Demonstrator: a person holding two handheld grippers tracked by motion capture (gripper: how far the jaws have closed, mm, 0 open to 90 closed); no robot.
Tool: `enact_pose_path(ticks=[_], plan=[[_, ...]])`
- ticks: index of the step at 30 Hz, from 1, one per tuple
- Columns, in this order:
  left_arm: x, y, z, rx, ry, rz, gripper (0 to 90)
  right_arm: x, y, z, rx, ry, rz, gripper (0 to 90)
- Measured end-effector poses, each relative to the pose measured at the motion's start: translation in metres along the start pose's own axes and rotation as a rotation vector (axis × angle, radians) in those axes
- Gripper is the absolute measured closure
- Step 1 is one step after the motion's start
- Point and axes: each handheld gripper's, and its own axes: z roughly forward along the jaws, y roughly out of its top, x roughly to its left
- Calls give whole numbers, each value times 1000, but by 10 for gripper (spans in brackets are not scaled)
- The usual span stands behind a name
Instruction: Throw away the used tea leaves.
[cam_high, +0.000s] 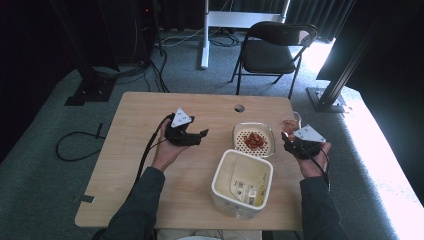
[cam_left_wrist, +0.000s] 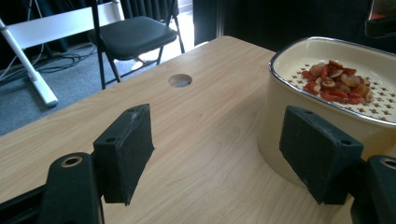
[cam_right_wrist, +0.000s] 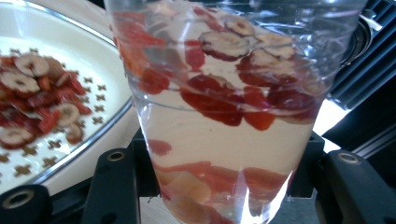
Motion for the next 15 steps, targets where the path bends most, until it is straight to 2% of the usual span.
enact_pose_path(ticks=[15], plan=[[0,-4,6,12,4,-13,263,7,5,2,49,-30,-138,442]])
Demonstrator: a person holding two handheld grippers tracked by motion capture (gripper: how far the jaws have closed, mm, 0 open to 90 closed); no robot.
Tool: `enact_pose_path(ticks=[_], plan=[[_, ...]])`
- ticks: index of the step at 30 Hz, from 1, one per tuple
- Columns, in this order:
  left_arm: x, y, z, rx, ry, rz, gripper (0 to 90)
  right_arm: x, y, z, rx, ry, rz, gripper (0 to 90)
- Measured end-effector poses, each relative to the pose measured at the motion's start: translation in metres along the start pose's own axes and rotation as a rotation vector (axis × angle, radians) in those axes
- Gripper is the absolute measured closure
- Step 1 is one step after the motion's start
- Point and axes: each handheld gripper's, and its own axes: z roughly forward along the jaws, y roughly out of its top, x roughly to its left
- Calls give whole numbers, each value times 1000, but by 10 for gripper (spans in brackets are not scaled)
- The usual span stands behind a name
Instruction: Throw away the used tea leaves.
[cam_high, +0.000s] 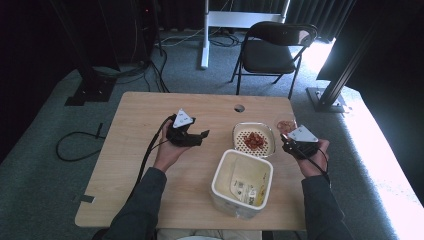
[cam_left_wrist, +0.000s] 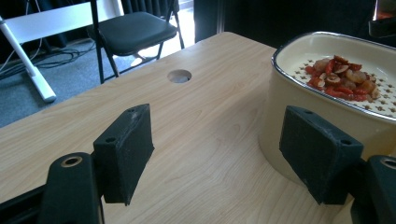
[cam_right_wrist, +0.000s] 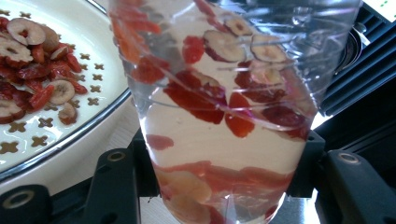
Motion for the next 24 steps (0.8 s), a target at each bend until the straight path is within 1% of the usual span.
enact_pose_path(ticks=[7,21,24], plan=[[1,0,0,-1,5,-8,262,3,6,1,18,-7,-68,442],[2,-1,1,2,7,-7,263,8,15,3,59,-19,-196,441],[1,-1,2,1,6,-7,263,9,17,2,67,-34,-230,441]])
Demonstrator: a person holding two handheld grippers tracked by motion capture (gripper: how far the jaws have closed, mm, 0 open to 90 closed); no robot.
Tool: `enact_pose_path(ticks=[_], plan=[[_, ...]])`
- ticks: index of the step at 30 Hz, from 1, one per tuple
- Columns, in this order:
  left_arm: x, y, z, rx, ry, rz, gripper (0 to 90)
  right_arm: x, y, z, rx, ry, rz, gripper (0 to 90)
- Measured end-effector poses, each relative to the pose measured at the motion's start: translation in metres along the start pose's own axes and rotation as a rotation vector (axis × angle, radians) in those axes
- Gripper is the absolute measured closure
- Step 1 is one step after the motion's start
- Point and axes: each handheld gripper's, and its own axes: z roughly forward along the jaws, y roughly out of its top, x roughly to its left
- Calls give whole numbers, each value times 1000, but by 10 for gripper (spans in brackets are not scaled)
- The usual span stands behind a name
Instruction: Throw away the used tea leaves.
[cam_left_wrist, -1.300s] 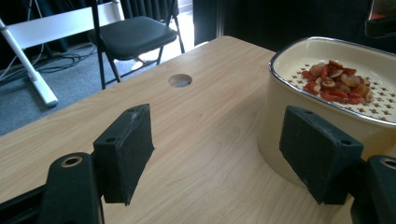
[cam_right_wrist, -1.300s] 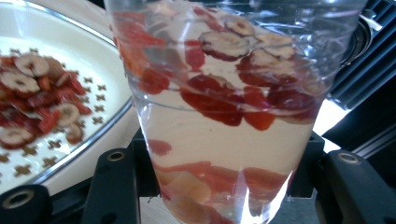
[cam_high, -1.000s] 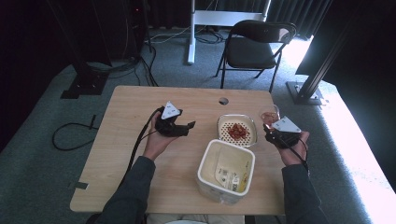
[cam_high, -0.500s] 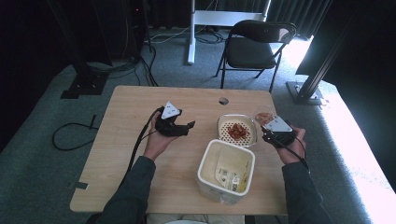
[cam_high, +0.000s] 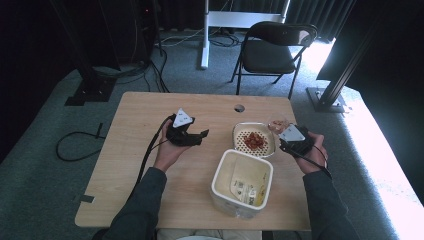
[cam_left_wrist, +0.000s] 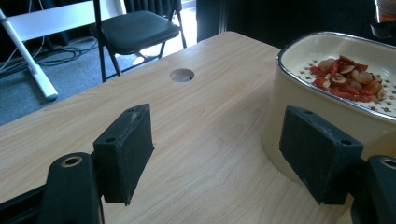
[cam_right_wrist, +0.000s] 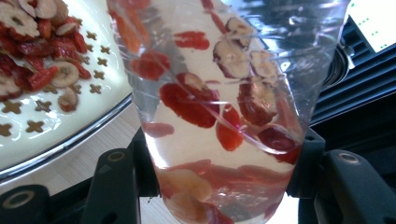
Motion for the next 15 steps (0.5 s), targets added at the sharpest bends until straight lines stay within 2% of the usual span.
enact_pose_path(ticks=[6,12,15], plan=[[-1,-1,2,1,-2,-3,263,2,4,-1,15,-17,-61,441],[-1,-1,2,0,-5,-3,263,3,5,-1,25,-25,-97,441],[-1,-1,2,1,-7,-3,263,3,6,-2,37,-45,-121,441]])
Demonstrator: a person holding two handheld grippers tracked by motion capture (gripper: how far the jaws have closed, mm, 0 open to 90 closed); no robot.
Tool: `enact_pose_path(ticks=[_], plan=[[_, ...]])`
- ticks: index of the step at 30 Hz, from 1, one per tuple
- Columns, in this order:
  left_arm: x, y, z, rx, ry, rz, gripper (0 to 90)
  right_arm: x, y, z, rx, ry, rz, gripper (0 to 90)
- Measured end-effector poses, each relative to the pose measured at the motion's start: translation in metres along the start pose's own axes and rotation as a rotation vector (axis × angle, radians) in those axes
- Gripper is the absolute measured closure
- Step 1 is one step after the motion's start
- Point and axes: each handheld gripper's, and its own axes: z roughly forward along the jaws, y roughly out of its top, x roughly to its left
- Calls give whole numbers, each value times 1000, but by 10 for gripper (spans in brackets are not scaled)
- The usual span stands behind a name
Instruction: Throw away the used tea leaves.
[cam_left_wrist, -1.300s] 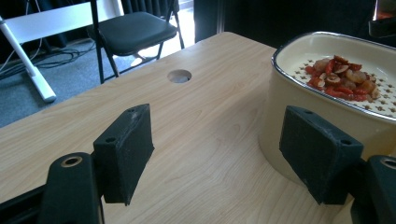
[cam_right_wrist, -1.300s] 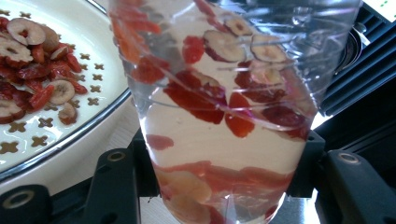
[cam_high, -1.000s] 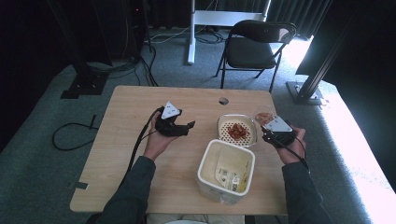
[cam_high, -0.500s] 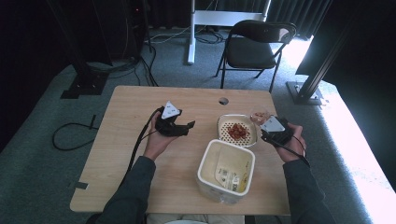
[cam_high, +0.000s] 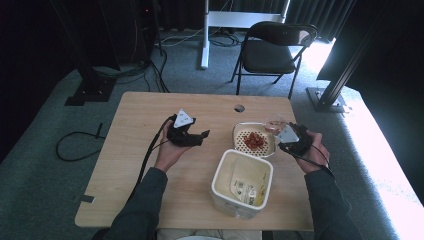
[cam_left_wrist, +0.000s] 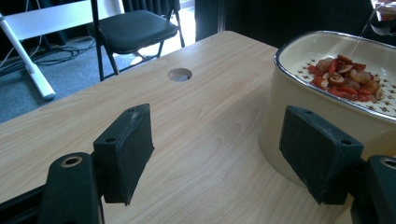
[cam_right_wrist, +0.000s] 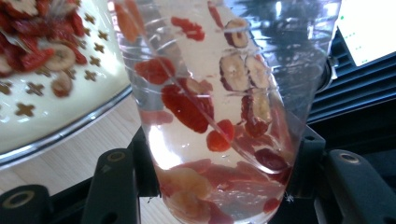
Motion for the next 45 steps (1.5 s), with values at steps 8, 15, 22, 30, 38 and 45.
enact_pose_path(ticks=[8,15,22,30,38,45], plan=[[-1,0,1,0,-2,1,263,0,1,-1,12,-9,-32,441],[-1,0,1,0,-3,0,265,1,1,-1,29,-21,-75,441],[-2,-1,1,2,-3,1,266,0,1,-1,38,-27,-106,441],[-2,-1,2,2,-5,0,266,0,2,-1,56,-31,-168,441],[-3,-1,2,2,-6,1,266,-3,3,-3,60,-41,-195,441],[-3,-1,2,1,-8,0,266,-5,6,-4,69,-54,-244,441]])
